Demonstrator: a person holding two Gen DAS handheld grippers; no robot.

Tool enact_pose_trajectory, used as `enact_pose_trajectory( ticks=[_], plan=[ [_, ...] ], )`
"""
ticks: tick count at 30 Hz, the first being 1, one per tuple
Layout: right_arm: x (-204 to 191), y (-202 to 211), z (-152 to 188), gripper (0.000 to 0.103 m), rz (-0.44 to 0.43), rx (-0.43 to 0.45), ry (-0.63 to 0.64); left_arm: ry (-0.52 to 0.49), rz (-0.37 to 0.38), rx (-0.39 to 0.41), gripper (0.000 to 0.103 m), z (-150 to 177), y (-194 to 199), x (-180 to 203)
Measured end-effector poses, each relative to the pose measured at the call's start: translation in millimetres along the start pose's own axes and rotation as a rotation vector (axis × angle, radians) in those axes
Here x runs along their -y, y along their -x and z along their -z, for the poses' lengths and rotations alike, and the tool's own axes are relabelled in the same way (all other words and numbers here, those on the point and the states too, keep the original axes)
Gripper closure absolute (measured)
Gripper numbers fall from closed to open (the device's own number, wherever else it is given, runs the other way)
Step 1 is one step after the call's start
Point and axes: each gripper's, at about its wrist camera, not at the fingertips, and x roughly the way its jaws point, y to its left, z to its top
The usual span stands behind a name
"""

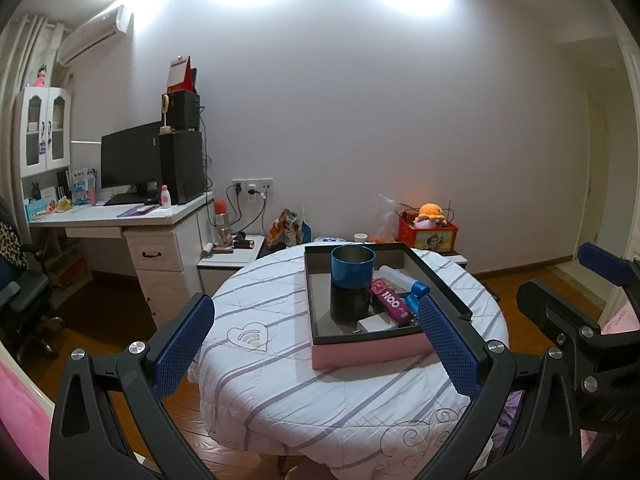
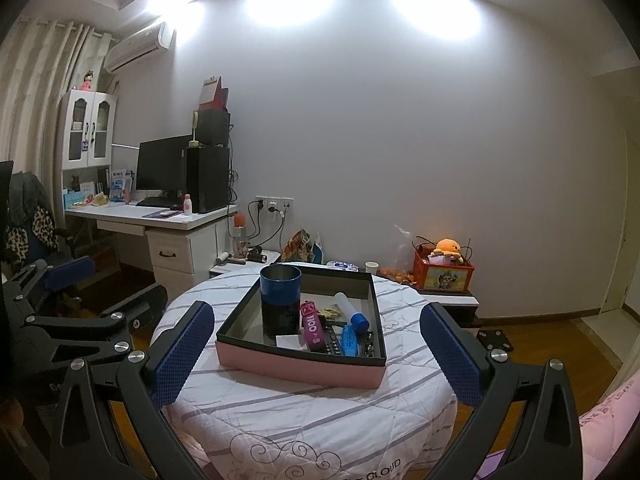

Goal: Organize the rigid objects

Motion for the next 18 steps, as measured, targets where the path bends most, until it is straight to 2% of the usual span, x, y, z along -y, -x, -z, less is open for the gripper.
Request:
enact_pose_trajectory(
  ticks=[18],
  plan=[
    [3.1,-0.7,4.6,0.000,0.010,0.009,-0.005,0.005,0.012,0.005,0.000,0.2,-1.8,1.0]
  ],
)
